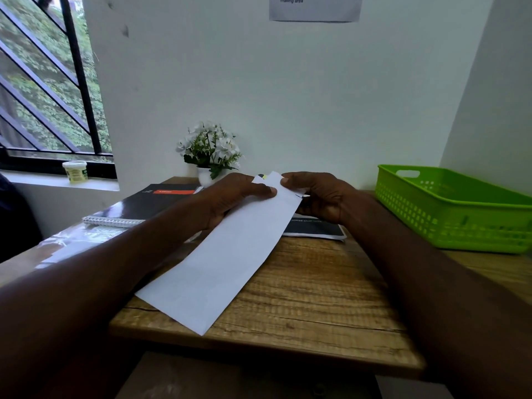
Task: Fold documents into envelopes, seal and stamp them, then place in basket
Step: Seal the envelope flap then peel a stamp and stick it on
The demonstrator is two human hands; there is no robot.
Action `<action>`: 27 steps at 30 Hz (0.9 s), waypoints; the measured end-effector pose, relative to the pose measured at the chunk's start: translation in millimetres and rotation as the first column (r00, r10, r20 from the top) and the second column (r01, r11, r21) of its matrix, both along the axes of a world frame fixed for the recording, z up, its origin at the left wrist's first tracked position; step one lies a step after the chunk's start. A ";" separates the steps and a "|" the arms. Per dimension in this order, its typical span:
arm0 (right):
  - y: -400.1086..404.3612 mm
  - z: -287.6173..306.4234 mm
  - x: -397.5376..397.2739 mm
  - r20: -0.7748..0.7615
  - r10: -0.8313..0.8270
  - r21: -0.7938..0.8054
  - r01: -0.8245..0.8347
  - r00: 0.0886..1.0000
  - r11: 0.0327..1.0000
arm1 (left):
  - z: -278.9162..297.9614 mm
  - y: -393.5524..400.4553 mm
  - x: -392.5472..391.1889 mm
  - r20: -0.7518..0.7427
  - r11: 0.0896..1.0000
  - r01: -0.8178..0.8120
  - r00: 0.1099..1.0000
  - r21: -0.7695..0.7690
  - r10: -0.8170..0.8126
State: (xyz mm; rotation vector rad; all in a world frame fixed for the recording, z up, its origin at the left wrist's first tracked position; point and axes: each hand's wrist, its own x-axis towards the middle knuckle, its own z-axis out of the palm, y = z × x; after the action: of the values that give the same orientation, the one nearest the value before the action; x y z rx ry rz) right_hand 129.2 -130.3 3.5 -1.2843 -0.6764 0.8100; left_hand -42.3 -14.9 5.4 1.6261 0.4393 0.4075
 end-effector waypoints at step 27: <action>-1.8 0.7 0.6 -0.109 0.012 0.040 -0.007 0.994 0.999 | -8.6 19.3 13.8 0.103 0.984 -0.159 0.983 0.083 0.150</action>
State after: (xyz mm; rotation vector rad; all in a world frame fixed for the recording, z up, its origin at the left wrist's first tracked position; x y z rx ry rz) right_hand 129.8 -132.1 4.2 -1.1929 -0.6088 0.8638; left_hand -28.5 4.4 -3.2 1.6573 0.4819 0.6277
